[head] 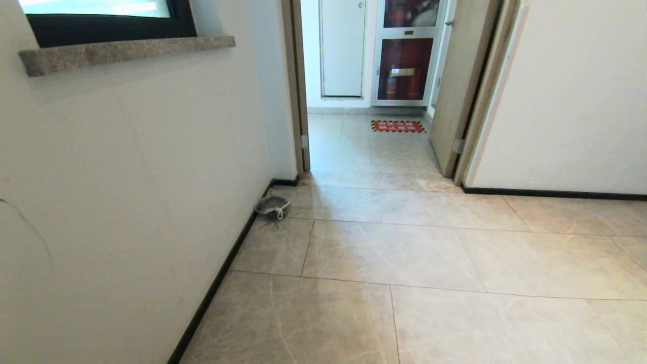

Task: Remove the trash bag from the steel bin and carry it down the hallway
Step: Put the trash bag at the door

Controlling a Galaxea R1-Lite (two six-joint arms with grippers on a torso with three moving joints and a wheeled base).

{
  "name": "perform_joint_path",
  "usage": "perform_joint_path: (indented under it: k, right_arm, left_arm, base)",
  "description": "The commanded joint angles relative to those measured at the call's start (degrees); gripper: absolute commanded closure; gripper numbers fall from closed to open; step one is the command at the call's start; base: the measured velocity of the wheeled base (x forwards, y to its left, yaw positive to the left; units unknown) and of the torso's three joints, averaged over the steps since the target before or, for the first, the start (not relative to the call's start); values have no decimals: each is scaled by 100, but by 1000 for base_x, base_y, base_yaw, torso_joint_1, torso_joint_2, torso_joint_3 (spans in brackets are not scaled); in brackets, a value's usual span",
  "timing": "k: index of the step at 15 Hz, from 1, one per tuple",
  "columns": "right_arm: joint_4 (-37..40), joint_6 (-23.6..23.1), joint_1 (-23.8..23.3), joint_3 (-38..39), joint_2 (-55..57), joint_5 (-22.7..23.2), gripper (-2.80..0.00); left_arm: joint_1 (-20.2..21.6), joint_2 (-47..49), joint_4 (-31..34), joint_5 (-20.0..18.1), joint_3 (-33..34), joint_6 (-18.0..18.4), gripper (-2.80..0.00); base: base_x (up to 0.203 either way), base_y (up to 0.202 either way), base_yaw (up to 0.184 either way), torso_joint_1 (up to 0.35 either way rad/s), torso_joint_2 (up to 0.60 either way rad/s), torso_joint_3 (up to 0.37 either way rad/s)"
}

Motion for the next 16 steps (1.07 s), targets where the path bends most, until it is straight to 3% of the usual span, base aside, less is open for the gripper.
perform_joint_path:
  k: [1, 8, 16]
  right_arm:
    - [-1, -7, 11, 229, -1, 0, 0]
    - [-1, -3, 7, 229, -1, 0, 0]
    - [-1, -4, 6, 229, -1, 0, 0]
  left_arm:
    - [1, -9, -2, 1, 0, -4, 0]
    - [1, -3, -2, 1, 8, -13, 0]
    - [1, -9, -2, 1, 9, -4, 0]
  base:
    - [0, 0, 0, 0, 0, 0]
    - [0, 0, 0, 0, 0, 0]
    - [181, 0, 0, 4, 1, 3]
